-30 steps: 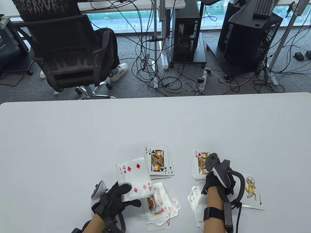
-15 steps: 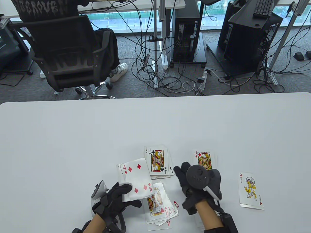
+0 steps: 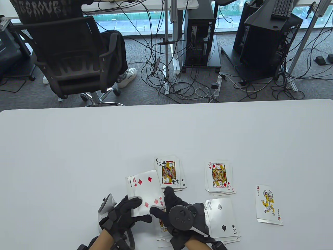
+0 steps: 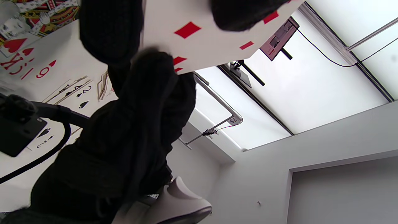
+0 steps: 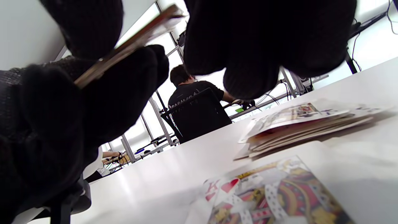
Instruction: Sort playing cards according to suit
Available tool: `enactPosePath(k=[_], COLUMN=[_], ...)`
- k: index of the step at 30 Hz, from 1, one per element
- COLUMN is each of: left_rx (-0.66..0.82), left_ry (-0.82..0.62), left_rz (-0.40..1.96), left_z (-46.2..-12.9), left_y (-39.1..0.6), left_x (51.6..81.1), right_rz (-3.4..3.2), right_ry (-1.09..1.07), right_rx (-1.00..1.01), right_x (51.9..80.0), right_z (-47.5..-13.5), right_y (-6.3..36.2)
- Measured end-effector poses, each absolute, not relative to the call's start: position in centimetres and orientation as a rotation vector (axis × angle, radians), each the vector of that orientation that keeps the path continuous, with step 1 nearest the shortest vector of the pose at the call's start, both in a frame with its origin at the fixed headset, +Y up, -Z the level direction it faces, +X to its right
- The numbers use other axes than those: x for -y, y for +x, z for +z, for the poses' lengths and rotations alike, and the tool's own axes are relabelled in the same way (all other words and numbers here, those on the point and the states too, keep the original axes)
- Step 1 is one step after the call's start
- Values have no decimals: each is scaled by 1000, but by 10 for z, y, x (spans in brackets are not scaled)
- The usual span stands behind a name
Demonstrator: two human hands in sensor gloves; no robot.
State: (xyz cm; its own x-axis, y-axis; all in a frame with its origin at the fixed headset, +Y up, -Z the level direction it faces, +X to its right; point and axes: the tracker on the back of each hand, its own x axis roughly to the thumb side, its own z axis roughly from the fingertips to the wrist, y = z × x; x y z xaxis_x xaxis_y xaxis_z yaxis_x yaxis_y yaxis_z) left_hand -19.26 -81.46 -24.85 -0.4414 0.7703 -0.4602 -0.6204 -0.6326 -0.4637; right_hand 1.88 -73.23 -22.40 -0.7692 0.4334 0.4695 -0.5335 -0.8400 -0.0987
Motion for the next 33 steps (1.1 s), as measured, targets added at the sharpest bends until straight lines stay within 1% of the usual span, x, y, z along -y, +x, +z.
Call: enactPosePath(k=[3, 5, 13, 23, 29, 33], left_rx=[284, 286, 302, 325, 342, 343], left_ry=[-831, -829, -832, -858, -845, -838], left_rz=[2094, 2097, 2092, 2097, 2101, 2106], left_z=[-249, -249, -249, -249, -250, -250], left_y=[-193, -193, -192, -189, -189, -189], left_x=[815, 815, 815, 816, 814, 815], right_rz=[2537, 2477, 2268, 2148, 2073, 2217], right_ry=[595, 549, 426, 366, 286, 308], right_rx=[353, 359, 231, 214, 233, 343], right_x=[734, 735, 744, 748, 747, 733], right_z=[-222, -223, -225, -228, -230, -234], right_y=[19, 21, 23, 32, 41, 51])
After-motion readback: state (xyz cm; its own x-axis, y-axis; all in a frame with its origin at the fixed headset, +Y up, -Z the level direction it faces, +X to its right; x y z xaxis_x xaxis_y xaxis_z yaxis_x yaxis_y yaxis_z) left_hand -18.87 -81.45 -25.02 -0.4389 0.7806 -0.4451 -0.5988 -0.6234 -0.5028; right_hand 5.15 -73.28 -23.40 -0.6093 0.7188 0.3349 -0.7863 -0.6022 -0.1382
